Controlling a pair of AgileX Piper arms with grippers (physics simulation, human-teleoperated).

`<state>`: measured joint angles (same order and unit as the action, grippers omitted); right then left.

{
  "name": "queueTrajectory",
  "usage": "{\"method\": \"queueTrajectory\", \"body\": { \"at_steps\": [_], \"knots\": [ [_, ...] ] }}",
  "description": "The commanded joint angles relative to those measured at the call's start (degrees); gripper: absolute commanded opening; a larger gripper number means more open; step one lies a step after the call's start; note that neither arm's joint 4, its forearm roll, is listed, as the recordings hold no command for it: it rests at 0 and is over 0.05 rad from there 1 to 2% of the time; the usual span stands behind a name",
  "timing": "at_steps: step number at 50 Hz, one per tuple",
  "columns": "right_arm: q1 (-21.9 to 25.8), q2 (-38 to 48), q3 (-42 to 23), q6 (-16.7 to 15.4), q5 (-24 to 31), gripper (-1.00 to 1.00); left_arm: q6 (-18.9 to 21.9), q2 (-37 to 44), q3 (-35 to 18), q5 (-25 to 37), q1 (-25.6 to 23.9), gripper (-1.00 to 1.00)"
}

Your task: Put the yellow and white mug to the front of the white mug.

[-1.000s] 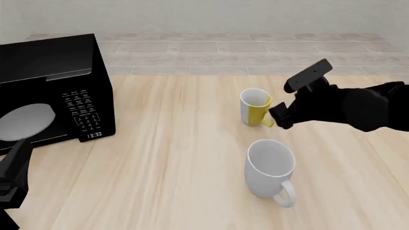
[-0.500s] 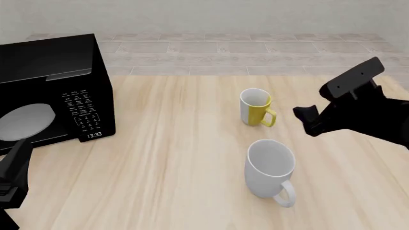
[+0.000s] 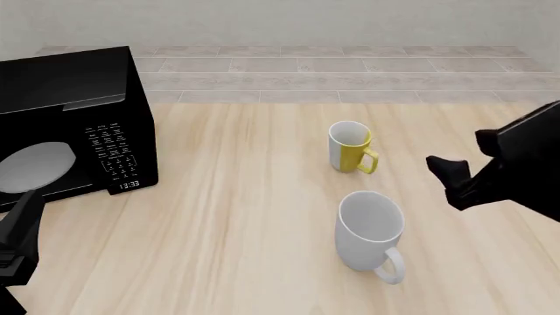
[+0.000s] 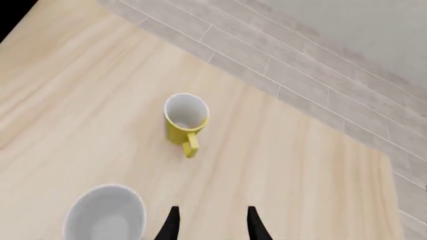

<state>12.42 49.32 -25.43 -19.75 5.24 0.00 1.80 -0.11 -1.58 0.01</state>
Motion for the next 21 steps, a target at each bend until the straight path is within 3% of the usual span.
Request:
{"method": "queueTrajectory", "body": {
  "at_steps": [1,15,21],
  "knots": [
    [-0.17,-6.53,2.30,0.66,0.87,1.00,0.00,-0.01,0.00,0.01,0.01,1.00],
    [0.02,-15.04,4.22,1.70,2.99,1.00,-0.01,0.00,0.00,0.00,0.01,1.00],
    [0.35,-21.84,5.30,3.54,5.14,1.00,0.01,-0.01,0.00,0.00,0.00,1.00]
  ]
}}
